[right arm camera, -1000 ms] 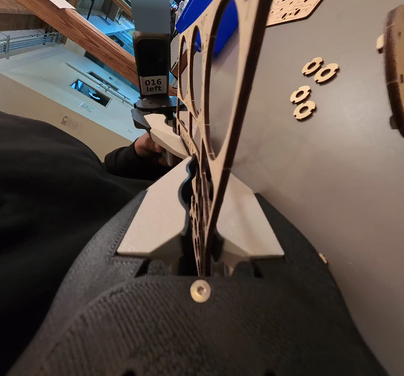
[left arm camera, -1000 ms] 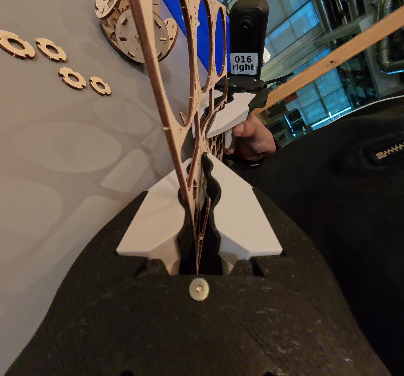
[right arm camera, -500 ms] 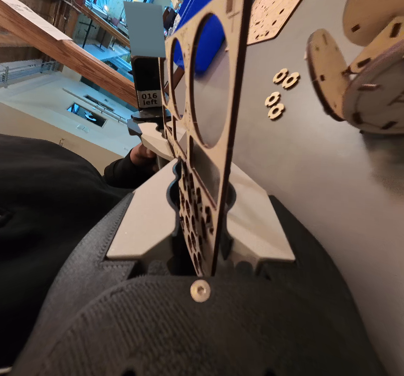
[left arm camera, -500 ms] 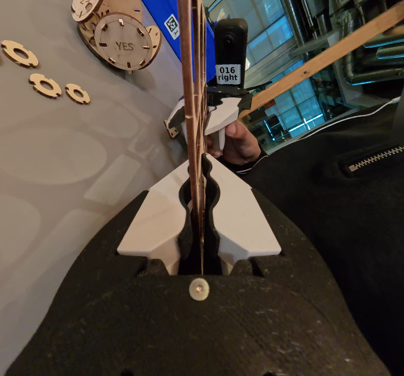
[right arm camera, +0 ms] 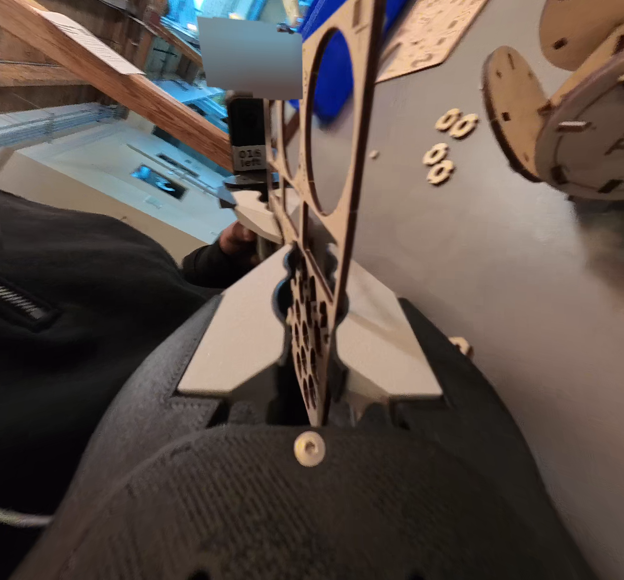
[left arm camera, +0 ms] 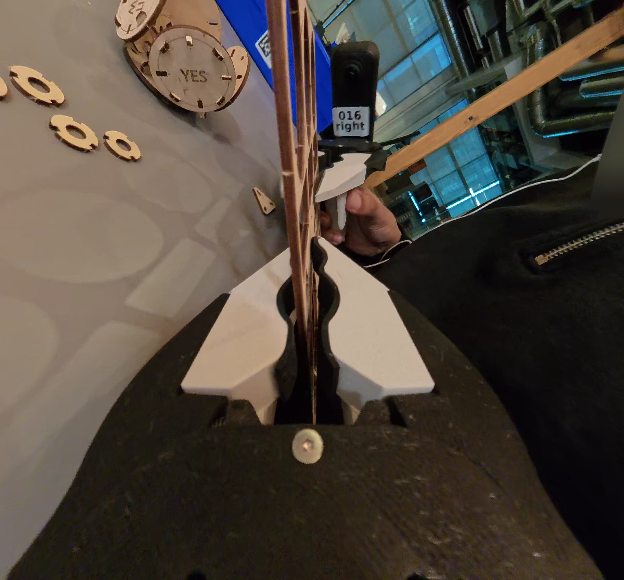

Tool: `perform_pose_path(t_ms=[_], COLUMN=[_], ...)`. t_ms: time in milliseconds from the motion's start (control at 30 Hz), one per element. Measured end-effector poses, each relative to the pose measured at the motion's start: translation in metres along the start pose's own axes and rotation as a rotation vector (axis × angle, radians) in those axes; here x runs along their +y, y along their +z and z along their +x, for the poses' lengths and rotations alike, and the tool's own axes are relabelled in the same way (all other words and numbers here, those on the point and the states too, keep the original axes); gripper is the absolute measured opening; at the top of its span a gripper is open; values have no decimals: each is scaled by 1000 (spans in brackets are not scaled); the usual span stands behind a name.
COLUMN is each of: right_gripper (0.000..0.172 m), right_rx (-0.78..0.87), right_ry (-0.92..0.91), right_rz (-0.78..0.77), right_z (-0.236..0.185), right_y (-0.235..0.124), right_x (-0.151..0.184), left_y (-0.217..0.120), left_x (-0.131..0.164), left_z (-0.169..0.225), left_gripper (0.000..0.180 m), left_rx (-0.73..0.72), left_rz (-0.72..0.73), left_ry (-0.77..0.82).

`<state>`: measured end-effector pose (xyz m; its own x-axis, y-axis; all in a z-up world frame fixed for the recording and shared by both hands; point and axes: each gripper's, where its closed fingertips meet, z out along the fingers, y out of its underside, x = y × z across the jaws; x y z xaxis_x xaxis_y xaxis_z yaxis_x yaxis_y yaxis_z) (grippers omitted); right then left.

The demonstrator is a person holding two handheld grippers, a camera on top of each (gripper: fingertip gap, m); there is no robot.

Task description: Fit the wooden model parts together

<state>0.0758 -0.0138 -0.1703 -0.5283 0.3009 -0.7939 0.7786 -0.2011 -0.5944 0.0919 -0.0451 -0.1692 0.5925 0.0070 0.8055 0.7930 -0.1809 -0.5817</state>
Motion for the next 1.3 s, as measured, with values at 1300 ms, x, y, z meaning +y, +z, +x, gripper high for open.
perform_pose_path(t_ms=[1300], right_gripper=[35], right_rx=[279], right_ry=[-950], right_rz=[-557], right_z=[-12], right_y=[14], right_x=[-25], left_y=[-6], left_x=[-27], left_z=[-4], left_gripper=[1], left_rx=[-71], left_rz=[-33], left_ry=[179])
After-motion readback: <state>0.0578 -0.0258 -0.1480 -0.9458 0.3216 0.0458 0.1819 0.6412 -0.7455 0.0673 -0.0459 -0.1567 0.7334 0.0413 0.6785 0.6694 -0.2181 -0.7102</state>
